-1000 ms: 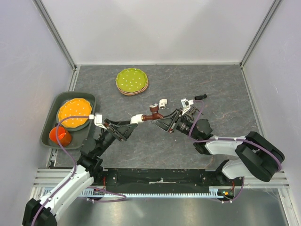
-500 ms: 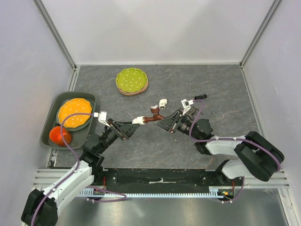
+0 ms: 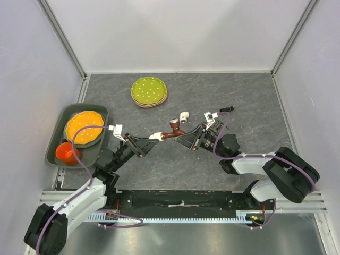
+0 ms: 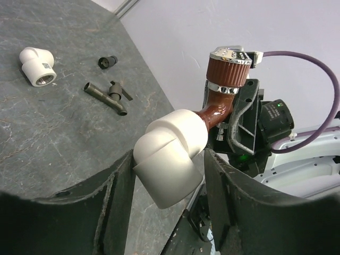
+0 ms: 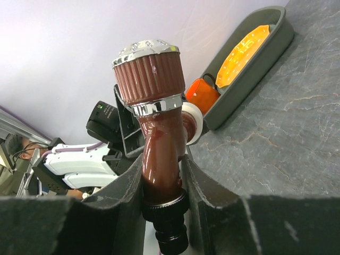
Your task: Install the water faucets
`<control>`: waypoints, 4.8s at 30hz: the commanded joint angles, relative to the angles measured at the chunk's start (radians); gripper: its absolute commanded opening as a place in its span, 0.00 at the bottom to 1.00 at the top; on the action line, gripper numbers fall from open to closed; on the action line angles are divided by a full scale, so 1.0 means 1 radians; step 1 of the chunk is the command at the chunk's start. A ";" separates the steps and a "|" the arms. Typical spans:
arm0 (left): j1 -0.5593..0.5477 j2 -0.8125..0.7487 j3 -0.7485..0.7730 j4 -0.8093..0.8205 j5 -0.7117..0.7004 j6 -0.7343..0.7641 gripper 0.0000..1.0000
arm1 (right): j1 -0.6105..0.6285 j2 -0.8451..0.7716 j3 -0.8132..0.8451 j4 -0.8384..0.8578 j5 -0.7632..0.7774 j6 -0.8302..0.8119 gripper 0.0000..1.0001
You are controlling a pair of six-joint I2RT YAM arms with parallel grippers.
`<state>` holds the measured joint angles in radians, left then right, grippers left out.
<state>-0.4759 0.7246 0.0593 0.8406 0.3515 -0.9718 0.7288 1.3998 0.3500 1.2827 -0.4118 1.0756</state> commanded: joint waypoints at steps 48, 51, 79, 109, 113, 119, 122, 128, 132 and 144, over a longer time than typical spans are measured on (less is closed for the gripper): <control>-0.058 -0.203 -0.052 -0.083 -0.202 0.254 0.02 | 0.028 0.183 0.020 0.281 0.053 0.250 0.78; -0.058 -0.205 -0.050 -0.116 -0.261 0.197 0.02 | 0.012 0.125 0.006 0.219 0.057 0.186 0.98; -0.056 -0.091 0.053 -0.365 -0.344 -0.266 0.02 | 0.268 -0.378 0.024 -0.661 0.260 -1.177 0.98; -0.056 -0.159 0.106 -0.399 -0.244 -0.257 0.02 | 0.457 -0.223 0.043 -0.588 0.542 -1.326 0.72; -0.056 -0.166 0.102 -0.380 -0.238 -0.246 0.02 | 0.457 -0.220 0.041 -0.579 0.554 -1.297 0.44; -0.056 -0.182 0.091 -0.330 -0.229 -0.182 0.02 | 0.449 -0.257 0.038 -0.556 0.558 -1.200 0.13; -0.056 -0.191 0.083 -0.292 -0.217 -0.137 0.02 | 0.429 -0.269 0.050 -0.557 0.521 -1.126 0.02; -0.056 -0.205 0.039 -0.150 -0.152 -0.029 0.02 | 0.287 -0.295 0.047 -0.516 0.366 -0.831 0.00; -0.056 -0.231 -0.012 0.003 -0.117 0.050 0.02 | 0.155 -0.288 0.034 -0.458 0.259 -0.631 0.00; -0.056 -0.255 -0.076 0.193 -0.002 0.179 0.02 | -0.003 -0.043 0.086 -0.122 -0.116 -0.070 0.00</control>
<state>-0.5232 0.4740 0.0418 0.8383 0.2180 -0.8505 0.7551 1.2606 0.3878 0.9722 -0.3801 0.7528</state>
